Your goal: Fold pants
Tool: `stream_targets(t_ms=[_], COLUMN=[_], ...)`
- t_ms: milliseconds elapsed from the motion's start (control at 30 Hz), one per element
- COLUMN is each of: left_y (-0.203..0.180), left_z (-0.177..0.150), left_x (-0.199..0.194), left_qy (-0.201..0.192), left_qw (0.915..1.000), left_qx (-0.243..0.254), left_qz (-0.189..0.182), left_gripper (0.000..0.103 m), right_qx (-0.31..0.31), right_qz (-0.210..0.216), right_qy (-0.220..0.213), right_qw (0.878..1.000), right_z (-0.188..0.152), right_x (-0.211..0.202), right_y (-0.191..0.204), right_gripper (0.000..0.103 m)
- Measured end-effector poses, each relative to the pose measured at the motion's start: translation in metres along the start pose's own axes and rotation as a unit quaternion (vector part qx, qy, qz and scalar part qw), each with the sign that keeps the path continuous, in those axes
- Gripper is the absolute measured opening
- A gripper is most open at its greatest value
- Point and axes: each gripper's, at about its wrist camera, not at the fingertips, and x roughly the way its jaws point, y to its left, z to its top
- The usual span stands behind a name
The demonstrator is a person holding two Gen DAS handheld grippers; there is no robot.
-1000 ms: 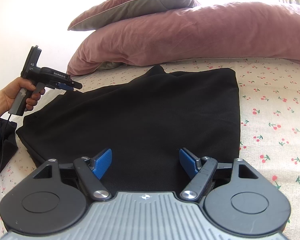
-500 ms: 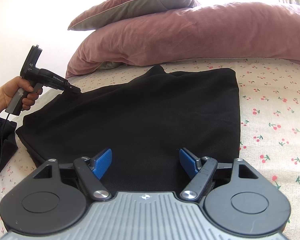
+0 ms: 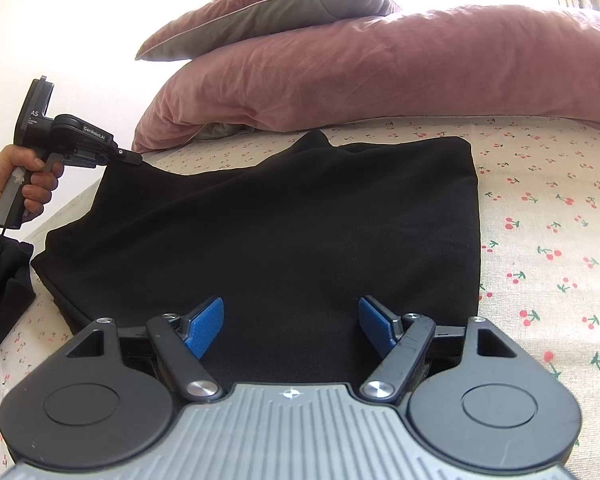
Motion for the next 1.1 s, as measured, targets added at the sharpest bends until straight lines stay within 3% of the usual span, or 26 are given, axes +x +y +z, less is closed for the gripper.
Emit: stream_targets(t_ms=[200,400,1100], left_y=[-0.004,-0.008,-0.002], left_z=[-0.006,-0.001,0.004], left_x=[0.02,0.037,0.054], left_qy=[0.026,0.042,0.066], left_qw=[0.999,0.9978,0.9957], left_qx=[-0.009,0.012,0.007], left_qz=[0.034,0.05,0.065], left_gripper=[0.005,0.007,0.01], right_qx=[0.001,0.001,-0.002], right_qz=[0.001,0.001,0.001], right_qy=[0.0,0.0,0.0], right_qw=[1.0,1.0,1.0], right_z=[0.0,0.0,0.0], right_x=[0.0,0.0,0.0], right_y=[0.0,0.0,0.001], right_gripper=[0.072,0.072,0.073])
